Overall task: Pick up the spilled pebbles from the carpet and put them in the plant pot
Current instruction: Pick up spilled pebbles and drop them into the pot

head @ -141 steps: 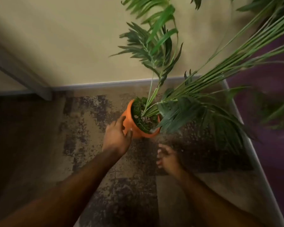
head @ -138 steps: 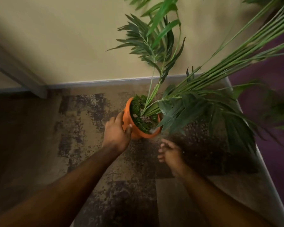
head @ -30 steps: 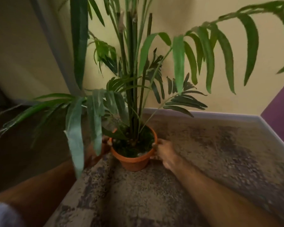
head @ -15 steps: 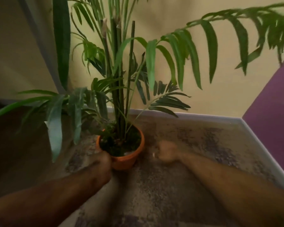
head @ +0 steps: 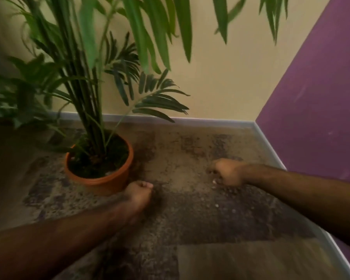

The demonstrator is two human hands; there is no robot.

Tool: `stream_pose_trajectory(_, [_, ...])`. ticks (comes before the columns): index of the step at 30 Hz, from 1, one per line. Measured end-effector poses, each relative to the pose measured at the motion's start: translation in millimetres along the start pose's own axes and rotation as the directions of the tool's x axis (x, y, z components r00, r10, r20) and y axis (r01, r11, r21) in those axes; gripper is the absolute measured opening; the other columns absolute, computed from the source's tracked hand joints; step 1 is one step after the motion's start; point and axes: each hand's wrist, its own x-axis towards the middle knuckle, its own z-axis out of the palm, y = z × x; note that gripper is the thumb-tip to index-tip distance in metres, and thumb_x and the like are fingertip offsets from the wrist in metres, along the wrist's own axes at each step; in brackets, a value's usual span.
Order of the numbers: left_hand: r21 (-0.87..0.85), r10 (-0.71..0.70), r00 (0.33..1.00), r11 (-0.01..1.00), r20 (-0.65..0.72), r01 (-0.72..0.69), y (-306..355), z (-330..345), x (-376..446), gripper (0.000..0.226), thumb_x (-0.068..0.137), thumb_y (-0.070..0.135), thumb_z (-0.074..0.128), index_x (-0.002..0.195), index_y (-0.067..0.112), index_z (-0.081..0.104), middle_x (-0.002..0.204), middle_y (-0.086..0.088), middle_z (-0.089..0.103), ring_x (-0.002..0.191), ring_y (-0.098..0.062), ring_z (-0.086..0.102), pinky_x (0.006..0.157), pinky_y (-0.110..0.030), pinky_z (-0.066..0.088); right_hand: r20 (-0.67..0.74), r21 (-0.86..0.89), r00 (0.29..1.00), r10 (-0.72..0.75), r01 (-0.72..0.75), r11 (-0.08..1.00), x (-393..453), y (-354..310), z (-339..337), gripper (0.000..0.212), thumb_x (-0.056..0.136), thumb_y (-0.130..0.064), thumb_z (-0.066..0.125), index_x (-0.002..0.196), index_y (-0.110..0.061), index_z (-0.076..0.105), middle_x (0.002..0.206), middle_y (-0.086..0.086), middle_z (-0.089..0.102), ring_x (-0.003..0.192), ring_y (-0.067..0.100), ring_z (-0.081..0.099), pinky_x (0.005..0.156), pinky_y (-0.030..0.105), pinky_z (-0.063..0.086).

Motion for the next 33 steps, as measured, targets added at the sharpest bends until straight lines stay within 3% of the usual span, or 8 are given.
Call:
stream_pose_trajectory(6, [0.219, 0.232, 0.965, 0.942, 0.120, -0.253, 16, 30, 11, 0.023, 0.083, 0.007, 0.067, 0.068, 0.019, 0.055, 0.091, 0.001, 0.067, 0.093, -0.017, 0.063, 0.083, -0.020, 0.046, 0.010, 0.055, 0.997, 0.076, -0.076, 0.996, -1, 45, 26, 0.031, 0.089, -0.024, 0.056, 0.119, -0.017, 0.060, 0.119, 0.004, 0.062, 0.103, 0.022, 0.060, 0.089, 0.034, 0.050])
stream_pose_trajectory(10, [0.260, 0.300, 0.932, 0.901, 0.203, -0.347, 19, 60, 5, 0.018, 0.082, 0.011, 0.069, 0.075, 0.022, 0.057, 0.074, 0.011, 0.058, 0.076, -0.009, 0.056, 0.061, -0.006, 0.039, -0.030, 0.116, 0.997, 0.076, -0.072, 0.991, 1, 62, 40, 0.016, 0.089, -0.020, 0.053, 0.100, -0.017, 0.063, 0.102, 0.004, 0.064, 0.090, 0.022, 0.060, 0.080, 0.035, 0.050])
stream_pose_trajectory(17, [0.431, 0.393, 0.820, 0.709, 0.416, -0.558, 10, 113, 11, 0.027, 0.082, 0.021, 0.070, 0.109, 0.024, 0.068, 0.112, 0.007, 0.063, 0.103, -0.011, 0.059, 0.088, -0.016, 0.042, -0.027, 0.163, 0.998, 0.063, -0.057, 0.985, -2, 89, 81, 0.028, 0.087, -0.015, 0.048, 0.069, -0.036, 0.042, 0.075, -0.012, 0.048, 0.072, 0.013, 0.048, 0.070, 0.030, 0.043])
stream_pose_trajectory(21, [0.460, 0.454, 0.730, 0.573, 0.512, -0.679, 5, 141, 19, 0.036, 0.084, 0.024, 0.067, 0.120, 0.029, 0.065, 0.125, 0.008, 0.058, 0.111, -0.011, 0.056, 0.097, -0.020, 0.042, 0.000, 0.233, 1.000, 0.012, -0.012, 0.972, -3, 94, 105, 0.013, 0.090, -0.020, 0.055, 0.100, -0.029, 0.058, 0.092, -0.010, 0.049, 0.081, 0.009, 0.049, 0.075, 0.025, 0.040])
stream_pose_trajectory(25, [0.487, 0.458, 0.672, 0.465, 0.582, -0.739, -11, 177, 21, 0.043, 0.082, 0.023, 0.068, 0.124, 0.028, 0.061, 0.134, 0.004, 0.049, 0.119, -0.017, 0.049, 0.102, -0.030, 0.043, -0.037, 0.263, 0.999, -0.026, 0.035, 0.964, 7, 90, 122, 0.032, 0.088, -0.021, 0.061, 0.119, -0.018, 0.058, 0.111, -0.001, 0.056, 0.087, 0.006, 0.046, 0.077, 0.021, 0.035])
stream_pose_trajectory(27, [0.505, 0.469, 0.668, 0.437, 0.578, -0.744, -21, 189, 24, 0.034, 0.084, 0.022, 0.065, 0.118, 0.025, 0.065, 0.129, 0.003, 0.050, 0.116, -0.016, 0.048, 0.097, -0.026, 0.041, -0.032, 0.257, 0.999, -0.017, 0.024, 0.966, 12, 85, 129, 0.039, 0.088, -0.020, 0.063, 0.126, -0.016, 0.057, 0.120, 0.003, 0.056, 0.091, 0.007, 0.046, 0.078, 0.018, 0.033])
stream_pose_trajectory(30, [0.532, 0.499, 0.617, 0.320, 0.609, -0.784, -31, 193, 35, 0.020, 0.086, 0.004, 0.056, 0.102, 0.001, 0.068, 0.105, -0.011, 0.056, 0.085, 0.007, 0.054, 0.072, -0.008, 0.040, -0.020, 0.244, 1.000, -0.024, 0.028, 0.969, 22, 79, 138, 0.042, 0.088, -0.023, 0.064, 0.128, -0.017, 0.056, 0.124, 0.004, 0.055, 0.104, 0.018, 0.054, 0.079, 0.018, 0.031])
stream_pose_trajectory(33, [0.496, 0.503, 0.628, 0.386, 0.594, -0.778, -26, 189, 40, 0.016, 0.082, 0.009, 0.062, 0.090, 0.018, 0.071, 0.099, 0.002, 0.058, 0.085, -0.005, 0.057, 0.078, -0.023, 0.049, -0.030, 0.244, 0.999, -0.043, 0.049, 0.968, 30, 74, 143, 0.038, 0.088, -0.023, 0.064, 0.125, -0.017, 0.057, 0.122, 0.005, 0.054, 0.109, 0.021, 0.054, 0.080, 0.020, 0.033])
